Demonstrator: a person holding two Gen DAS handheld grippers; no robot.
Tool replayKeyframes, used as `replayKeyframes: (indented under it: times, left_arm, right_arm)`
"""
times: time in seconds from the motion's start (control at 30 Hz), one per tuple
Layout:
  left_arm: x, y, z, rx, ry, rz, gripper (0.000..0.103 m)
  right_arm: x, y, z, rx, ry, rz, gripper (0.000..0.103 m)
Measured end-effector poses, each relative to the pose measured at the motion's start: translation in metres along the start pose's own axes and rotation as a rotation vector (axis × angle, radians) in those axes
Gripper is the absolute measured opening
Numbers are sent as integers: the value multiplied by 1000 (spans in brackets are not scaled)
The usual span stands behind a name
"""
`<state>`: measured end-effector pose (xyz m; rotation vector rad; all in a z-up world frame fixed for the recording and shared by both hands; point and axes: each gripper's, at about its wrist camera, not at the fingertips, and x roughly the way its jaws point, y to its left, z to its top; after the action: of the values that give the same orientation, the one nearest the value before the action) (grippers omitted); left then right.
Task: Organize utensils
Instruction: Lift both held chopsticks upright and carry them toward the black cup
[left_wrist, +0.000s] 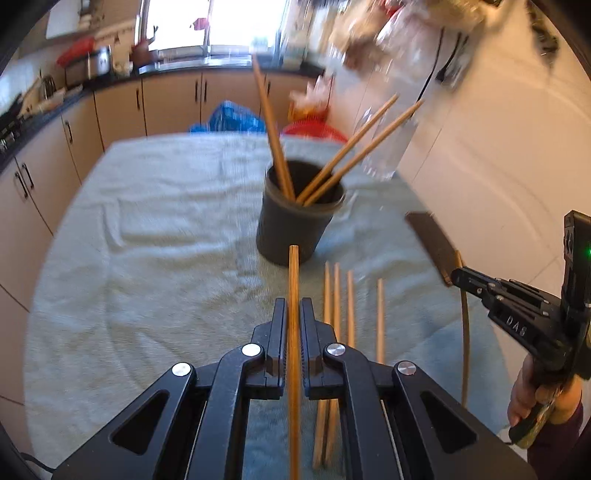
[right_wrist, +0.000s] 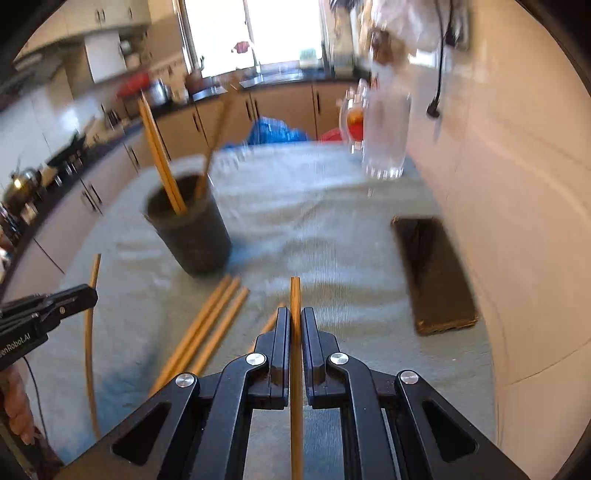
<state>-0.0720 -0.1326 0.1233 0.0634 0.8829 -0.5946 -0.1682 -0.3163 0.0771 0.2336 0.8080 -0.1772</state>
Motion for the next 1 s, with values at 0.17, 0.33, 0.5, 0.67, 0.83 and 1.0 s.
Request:
replayKeyframes:
  times: [0.17,0.33,0.5,0.67,0.83,1.0]
  left_arm:
    - [-46,-10,-12,46,-91,15,6]
    - [-82,-22,-28,90,-172,42,6]
    - [-109,-31,-42,113,-214,23,6]
    - [-126,-33,-48,116,-247,15,6]
    - [-142,-29,-42,81,-293,17,6]
    - [-146,-27,-26,81,-317,22,6]
  right_arm:
    - [-54,6,-5,7,-118,27,6]
    - [-89,12,-12,-7,-190,43,6]
    - [-113,20,-22,-26,-235,49,6]
    - [-130,25,-26,-43,-271,55,7]
    - [-139,28,-24,-48,-303,53,7]
    - [-139,25,-14,-34,-320,53,7]
